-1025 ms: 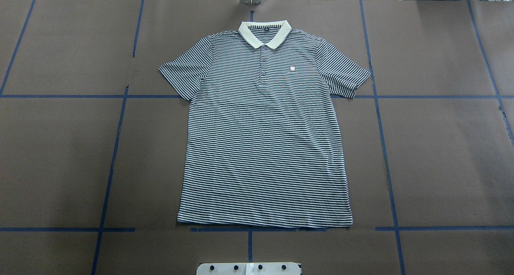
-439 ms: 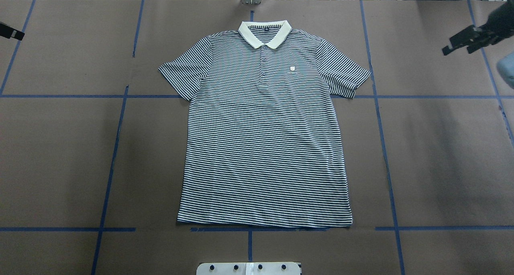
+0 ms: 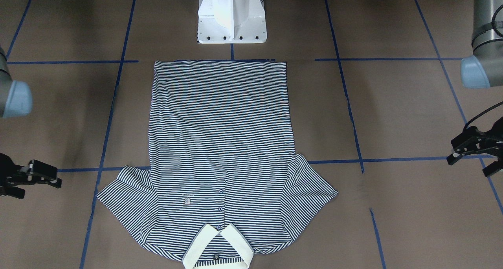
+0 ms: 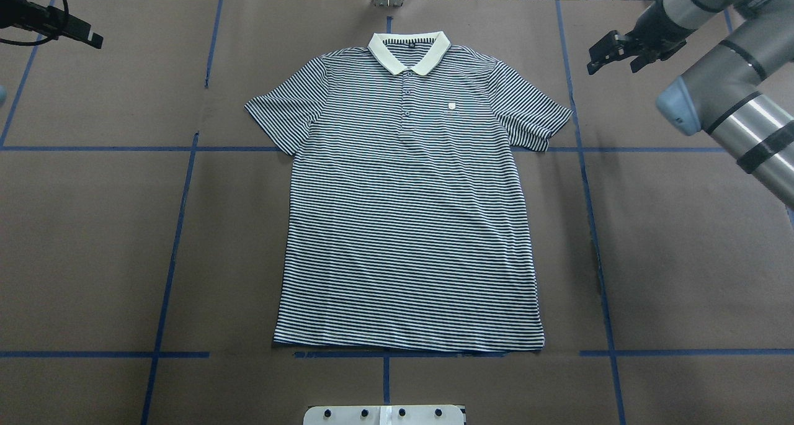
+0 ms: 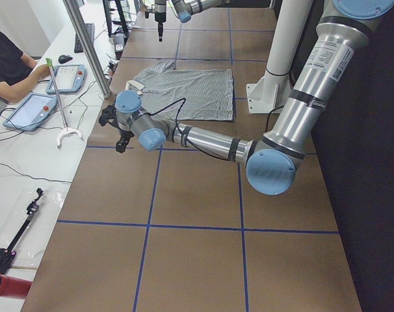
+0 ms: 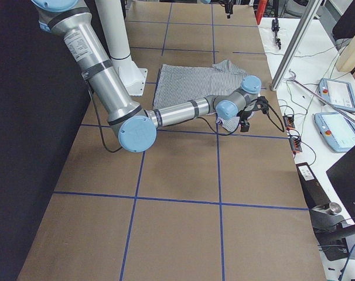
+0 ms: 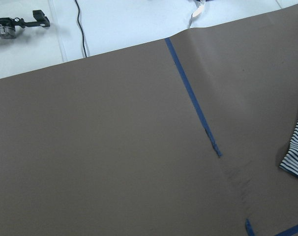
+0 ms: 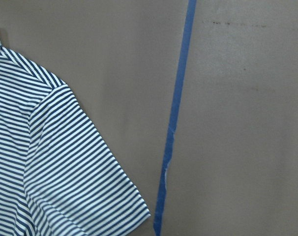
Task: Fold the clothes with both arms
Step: 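Move the right gripper toward the sleeve nearest it while the left arm enters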
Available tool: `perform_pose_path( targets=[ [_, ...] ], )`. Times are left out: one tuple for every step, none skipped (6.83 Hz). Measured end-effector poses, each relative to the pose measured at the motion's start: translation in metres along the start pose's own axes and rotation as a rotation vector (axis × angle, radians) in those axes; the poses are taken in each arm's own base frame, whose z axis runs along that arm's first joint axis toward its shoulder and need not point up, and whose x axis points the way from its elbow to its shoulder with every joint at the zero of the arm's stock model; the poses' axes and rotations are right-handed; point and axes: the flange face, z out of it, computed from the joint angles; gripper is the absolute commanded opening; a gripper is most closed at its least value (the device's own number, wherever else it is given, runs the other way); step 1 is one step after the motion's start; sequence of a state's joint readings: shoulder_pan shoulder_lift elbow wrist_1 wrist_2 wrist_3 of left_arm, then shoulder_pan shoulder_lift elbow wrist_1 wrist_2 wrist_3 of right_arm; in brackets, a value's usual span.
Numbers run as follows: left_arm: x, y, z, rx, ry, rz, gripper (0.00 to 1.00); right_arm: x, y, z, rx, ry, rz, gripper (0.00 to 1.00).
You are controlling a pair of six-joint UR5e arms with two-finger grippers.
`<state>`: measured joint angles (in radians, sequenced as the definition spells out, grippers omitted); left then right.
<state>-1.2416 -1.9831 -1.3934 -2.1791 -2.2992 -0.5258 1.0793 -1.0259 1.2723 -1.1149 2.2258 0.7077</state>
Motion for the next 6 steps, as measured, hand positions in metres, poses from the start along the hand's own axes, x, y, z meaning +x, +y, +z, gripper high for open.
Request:
perform_pose_path(
  targets=[
    [0.018, -0.005, 0.004, 0.028, -0.011, -0.002, 1.0, -0.023, 0.008, 0.029, 0.031, 0.011, 0.033, 1.0],
    [0.03, -0.007, 0.006, 0.056, -0.018, -0.006, 1.0, -0.034, 0.019, 0.053, 0.043, 0.024, 0.041, 1.0],
    [0.036, -0.007, 0.007, 0.069, -0.018, -0.023, 1.0, -0.037, 0.026, 0.068, 0.049, 0.042, 0.042, 1.0],
    [0.041, -0.008, 0.005, 0.077, -0.013, -0.037, 1.0, -0.036, 0.031, 0.079, 0.052, 0.065, 0.04, 0.99],
    [0.046, -0.009, 0.003, 0.083, -0.008, -0.044, 1.0, -0.033, 0.034, 0.087, 0.055, 0.085, 0.039, 0.96],
    [0.048, -0.008, 0.001, 0.086, -0.004, -0.045, 1.0, -0.029, 0.036, 0.091, 0.052, 0.097, 0.038, 0.9]
  ],
)
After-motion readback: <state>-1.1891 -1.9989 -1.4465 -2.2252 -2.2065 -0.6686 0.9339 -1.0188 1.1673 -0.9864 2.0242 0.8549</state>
